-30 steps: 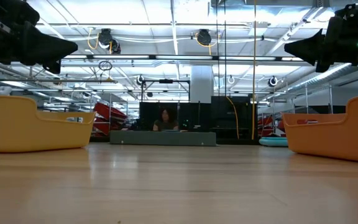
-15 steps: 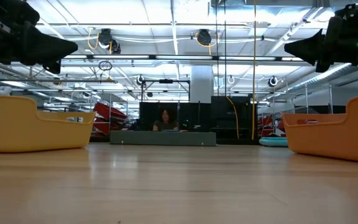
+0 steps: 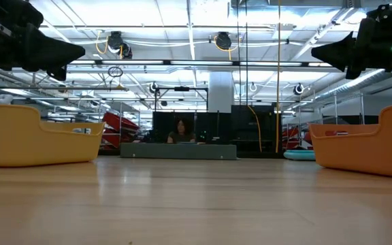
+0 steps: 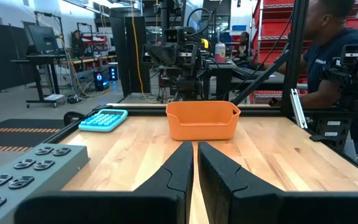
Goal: Sort batteries
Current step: Return to Home Position
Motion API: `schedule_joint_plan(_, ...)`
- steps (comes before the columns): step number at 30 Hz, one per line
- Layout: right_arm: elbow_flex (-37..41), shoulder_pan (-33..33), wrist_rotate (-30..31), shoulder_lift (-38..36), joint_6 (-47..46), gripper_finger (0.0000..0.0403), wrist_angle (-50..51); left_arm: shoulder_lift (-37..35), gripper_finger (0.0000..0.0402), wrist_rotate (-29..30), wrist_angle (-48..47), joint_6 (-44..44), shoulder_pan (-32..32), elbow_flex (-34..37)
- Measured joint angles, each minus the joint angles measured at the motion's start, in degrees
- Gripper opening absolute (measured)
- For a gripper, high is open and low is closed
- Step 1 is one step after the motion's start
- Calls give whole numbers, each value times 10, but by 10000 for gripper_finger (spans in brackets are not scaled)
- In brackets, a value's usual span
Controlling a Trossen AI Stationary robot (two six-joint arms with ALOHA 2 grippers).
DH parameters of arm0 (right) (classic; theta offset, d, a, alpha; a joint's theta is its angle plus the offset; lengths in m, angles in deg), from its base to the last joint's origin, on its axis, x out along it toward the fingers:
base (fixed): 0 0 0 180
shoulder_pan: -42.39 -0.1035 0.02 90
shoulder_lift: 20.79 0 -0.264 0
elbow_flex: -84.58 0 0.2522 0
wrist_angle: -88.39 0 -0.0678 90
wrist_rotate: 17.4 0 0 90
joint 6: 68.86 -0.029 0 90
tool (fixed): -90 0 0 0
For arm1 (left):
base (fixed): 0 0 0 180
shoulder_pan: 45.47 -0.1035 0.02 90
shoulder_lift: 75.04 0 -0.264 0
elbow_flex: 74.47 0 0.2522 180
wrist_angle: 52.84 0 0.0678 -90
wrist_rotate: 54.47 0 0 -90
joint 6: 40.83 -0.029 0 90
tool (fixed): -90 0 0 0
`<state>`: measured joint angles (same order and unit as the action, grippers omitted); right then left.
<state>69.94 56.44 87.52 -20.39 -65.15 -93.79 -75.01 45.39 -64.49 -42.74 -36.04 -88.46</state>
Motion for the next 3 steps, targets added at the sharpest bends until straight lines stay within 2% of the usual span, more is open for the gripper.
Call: schedule_joint_plan(3,0,0,0,0,0,59,0,0,33,0,0,0,0,0)
